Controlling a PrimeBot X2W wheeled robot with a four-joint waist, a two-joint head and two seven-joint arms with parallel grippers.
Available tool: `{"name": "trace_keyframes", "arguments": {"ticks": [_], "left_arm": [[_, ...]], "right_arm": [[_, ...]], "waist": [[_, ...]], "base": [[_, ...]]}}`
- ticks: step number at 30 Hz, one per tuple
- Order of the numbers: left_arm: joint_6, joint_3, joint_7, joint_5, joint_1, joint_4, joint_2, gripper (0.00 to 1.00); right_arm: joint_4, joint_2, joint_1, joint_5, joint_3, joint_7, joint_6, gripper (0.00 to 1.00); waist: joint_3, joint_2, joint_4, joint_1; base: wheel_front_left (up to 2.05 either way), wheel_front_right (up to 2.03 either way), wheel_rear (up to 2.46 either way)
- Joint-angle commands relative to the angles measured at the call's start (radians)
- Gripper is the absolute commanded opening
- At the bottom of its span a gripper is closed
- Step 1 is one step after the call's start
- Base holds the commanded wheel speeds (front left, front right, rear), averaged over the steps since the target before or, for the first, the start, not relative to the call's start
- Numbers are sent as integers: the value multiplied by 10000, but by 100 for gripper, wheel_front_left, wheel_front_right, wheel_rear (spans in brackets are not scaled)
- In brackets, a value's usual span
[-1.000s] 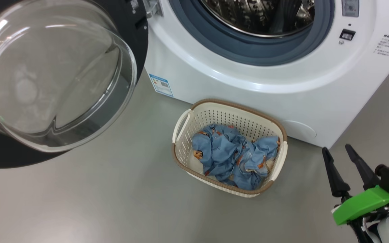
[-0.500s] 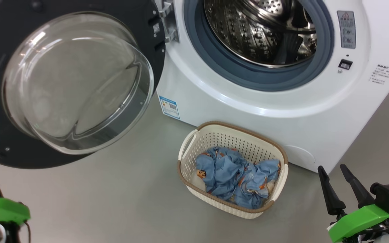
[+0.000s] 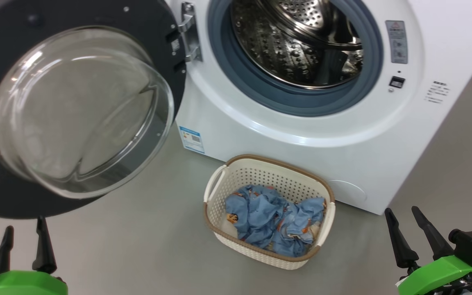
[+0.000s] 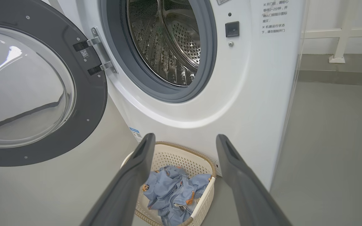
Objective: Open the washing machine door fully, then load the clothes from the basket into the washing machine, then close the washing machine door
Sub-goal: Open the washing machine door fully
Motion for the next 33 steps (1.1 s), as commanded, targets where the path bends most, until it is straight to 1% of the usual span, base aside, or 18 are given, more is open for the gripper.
{"name": "trace_keyframes", "arguments": {"ticks": [1,10,33], "left_arm": [[-15,273,-53,-87,-83,-296,330,100],[-15,-215,-53,-245,94,-688,414,100],[-15,-1278,-53,-676,160,-1210,719,100]], "right_arm": [[-256,-88,-19,-8,191,-120,16,100],[-314,-95,-3,-39,44,-120,16,100],[-519,48,-61,-111,-154,-120,16,100]], "waist": [[43,-1,-254,0],[85,-1,-1119,0],[311,-1,-3692,0]], "base": [[0,0,0],[0,0,0],[-8,8,0]]}}
